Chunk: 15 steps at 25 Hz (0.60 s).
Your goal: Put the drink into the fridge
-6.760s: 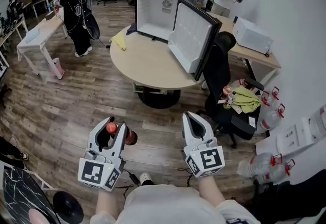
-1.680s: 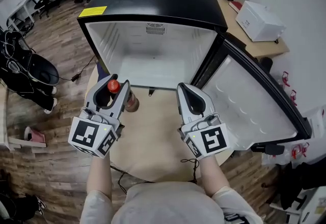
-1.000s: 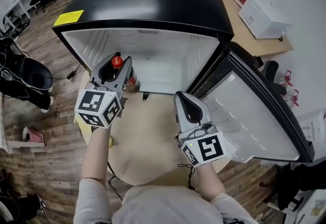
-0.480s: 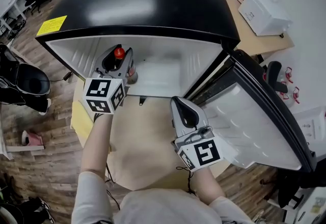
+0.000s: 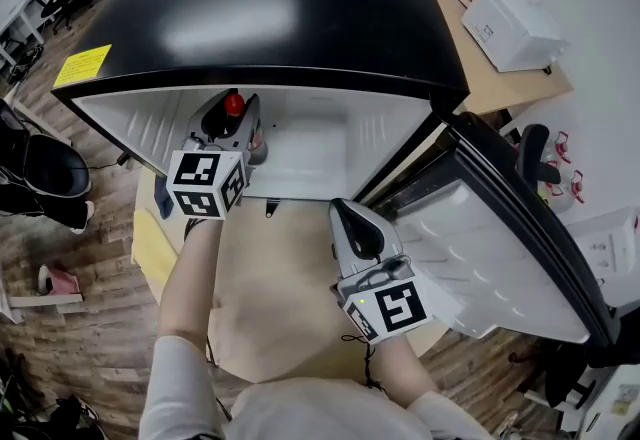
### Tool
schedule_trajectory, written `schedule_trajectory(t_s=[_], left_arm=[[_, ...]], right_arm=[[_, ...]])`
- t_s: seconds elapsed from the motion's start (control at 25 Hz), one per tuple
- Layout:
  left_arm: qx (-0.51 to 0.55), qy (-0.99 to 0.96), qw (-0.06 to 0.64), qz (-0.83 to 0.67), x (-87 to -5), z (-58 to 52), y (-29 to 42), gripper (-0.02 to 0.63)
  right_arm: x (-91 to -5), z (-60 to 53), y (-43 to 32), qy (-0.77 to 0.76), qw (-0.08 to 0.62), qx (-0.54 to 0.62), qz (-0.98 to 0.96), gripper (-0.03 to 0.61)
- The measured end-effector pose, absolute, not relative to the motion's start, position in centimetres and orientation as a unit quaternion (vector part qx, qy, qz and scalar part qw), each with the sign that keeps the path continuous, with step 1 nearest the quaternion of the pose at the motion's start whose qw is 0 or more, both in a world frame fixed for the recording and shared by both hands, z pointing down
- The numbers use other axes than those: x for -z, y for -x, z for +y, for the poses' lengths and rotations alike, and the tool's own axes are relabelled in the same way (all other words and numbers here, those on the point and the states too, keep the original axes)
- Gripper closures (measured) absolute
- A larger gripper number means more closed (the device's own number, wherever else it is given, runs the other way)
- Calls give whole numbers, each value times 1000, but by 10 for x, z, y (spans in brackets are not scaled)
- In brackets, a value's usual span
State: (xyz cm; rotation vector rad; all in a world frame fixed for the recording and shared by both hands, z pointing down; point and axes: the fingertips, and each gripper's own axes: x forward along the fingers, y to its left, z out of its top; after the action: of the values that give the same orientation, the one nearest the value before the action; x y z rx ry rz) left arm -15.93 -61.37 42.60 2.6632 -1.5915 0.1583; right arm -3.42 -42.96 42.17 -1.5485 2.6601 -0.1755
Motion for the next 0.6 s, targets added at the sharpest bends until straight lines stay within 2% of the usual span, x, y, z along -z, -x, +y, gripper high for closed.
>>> schedule_trajectory(t_s=[0.4,0.6], left_arm=[[-39,-861,12,-506,-428,-614,159,465],[-50,-867,24,-495,-432,-611,157,394]], right_arm=[[-424,-428,36,501,31,62,863,568],[-421,-424,36,502,31,60,862,568]])
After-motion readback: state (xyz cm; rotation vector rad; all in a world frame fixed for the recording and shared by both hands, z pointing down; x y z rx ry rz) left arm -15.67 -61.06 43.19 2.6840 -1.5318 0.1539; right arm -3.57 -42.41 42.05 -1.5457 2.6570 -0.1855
